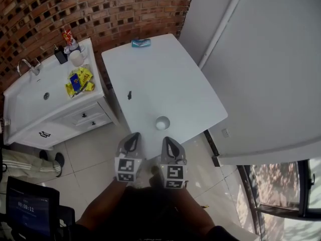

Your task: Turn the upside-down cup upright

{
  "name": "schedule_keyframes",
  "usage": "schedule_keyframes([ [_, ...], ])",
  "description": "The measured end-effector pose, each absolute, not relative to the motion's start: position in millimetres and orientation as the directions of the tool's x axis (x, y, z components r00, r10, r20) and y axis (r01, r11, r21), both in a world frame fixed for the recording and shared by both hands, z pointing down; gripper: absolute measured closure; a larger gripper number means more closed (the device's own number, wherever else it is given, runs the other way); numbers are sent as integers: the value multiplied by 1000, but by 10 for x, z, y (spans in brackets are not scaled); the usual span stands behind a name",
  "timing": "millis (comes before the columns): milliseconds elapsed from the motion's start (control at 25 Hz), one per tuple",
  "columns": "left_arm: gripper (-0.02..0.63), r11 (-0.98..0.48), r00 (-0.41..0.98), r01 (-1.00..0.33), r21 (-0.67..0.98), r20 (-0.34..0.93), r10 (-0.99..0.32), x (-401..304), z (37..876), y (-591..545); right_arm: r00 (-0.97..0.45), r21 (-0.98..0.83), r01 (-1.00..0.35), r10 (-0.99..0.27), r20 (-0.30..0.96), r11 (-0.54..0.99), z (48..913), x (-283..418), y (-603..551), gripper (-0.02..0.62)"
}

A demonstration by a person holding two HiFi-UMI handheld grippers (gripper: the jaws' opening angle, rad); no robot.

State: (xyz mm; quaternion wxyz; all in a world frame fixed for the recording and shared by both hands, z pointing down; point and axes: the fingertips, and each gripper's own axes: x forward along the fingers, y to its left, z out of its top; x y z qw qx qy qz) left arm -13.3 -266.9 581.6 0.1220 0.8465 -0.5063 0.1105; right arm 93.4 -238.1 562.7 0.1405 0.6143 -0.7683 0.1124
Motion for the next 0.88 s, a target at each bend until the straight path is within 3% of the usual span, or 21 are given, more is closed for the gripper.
schedule_keyframes([
  [240, 611, -496, 497, -864, 84, 301, -814, -114, 5736, -2361, -211, -9, -973, -876, 433, 230, 5785, 893, -2089, 582],
  [880, 611, -522, 525, -847, 105, 328, -785, -212, 5678, -1610, -184, 27, -976, -884, 429, 216, 5678, 903, -1321, 581],
])
